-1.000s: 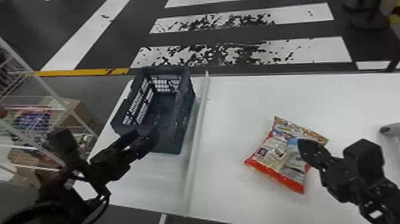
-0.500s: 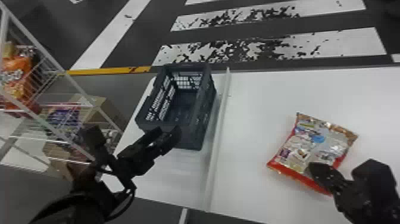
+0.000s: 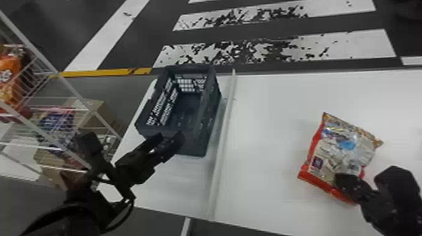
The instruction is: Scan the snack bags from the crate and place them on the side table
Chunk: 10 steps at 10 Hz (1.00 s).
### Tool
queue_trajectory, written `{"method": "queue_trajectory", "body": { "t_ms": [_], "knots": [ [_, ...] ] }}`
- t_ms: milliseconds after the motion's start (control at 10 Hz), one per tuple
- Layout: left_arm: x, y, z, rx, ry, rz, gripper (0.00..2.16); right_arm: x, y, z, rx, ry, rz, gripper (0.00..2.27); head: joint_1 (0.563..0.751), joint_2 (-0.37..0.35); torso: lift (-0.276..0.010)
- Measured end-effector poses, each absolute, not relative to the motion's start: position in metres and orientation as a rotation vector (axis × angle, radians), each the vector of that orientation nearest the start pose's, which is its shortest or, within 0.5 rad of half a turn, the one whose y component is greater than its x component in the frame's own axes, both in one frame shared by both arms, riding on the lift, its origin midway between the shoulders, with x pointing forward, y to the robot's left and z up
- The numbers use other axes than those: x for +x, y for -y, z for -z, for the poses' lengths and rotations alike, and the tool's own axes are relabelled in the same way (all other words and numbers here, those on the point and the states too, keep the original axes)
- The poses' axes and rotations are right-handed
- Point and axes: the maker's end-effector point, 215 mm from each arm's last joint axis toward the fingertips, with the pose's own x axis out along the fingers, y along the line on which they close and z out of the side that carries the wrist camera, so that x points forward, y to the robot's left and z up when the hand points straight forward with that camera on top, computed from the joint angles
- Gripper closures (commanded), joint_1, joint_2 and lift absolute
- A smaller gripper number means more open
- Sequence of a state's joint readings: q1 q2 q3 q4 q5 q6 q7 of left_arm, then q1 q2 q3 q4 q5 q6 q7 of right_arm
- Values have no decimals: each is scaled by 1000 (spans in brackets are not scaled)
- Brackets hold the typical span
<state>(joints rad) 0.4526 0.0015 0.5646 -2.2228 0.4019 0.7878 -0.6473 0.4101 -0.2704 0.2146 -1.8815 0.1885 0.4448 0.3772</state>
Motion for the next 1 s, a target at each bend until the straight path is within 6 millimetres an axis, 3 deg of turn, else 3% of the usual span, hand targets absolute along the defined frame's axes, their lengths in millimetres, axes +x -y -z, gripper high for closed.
{"method": "queue_trajectory", "body": {
  "t_ms": [200,400,700,1000],
  "knots": [
    [390,-326,370,-397,-382,267,83,368,158,540,-347,-624,-605,2034,695,252,-94],
    [391,-325,371,-399,-382,268,83,367,169,524,-381,-620,-625,2034,695,232,-94],
    [391,-323,371,-400,-382,272,83,372,161,481,-389,-563,-631,2030,695,238,-94],
    [390,-323,369,-398,-380,276,83,384,153,472,-388,-552,-627,2030,695,248,-94]
  ]
}}
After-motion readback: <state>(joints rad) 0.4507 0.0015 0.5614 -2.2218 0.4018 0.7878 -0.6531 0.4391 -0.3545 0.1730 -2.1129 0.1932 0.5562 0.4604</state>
